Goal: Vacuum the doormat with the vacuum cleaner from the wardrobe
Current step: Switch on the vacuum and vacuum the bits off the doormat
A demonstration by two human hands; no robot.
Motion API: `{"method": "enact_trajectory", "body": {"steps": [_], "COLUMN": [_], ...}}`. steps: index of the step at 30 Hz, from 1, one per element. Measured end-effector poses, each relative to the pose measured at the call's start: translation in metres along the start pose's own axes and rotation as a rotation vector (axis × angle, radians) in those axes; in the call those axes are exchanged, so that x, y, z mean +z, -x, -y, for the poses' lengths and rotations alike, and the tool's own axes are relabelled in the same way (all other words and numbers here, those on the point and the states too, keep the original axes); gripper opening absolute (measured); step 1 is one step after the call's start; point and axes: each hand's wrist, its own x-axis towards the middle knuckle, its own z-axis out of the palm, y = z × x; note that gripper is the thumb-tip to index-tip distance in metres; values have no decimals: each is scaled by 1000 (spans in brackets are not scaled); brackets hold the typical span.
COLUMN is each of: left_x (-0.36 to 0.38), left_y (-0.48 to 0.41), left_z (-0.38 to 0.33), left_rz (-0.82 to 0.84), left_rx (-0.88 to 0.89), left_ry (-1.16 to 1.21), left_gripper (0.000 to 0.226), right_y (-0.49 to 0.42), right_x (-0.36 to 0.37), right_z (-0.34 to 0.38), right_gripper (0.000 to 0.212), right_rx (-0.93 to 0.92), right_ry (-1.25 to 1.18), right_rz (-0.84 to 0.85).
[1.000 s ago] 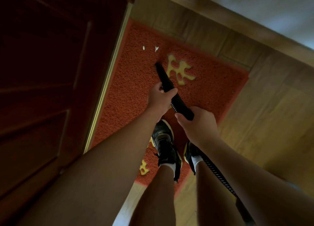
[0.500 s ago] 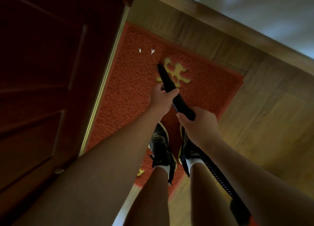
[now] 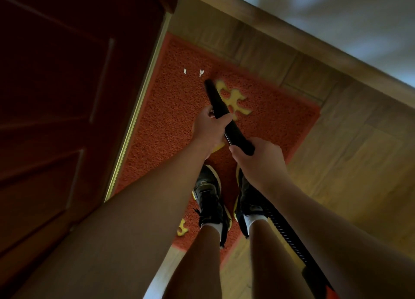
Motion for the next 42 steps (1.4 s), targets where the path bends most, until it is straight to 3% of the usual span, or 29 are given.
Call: {"method": "enact_trajectory", "body": {"steps": [28,42], "left_x": [-34,-51], "left_y": [-23,-32], "left_z": [-13,-10], "left_rz": [-66,-56], "left_rx": [-26,-21], "left_ry": [44,59], "left_gripper": [49,40], "right_y": [-25,-33], "right_x": [13,22], "right_z": [30,44], "right_gripper": [41,43], "right_rx": [-95,-94], "right_ry": [46,60], "right_rz": [14,42]}}
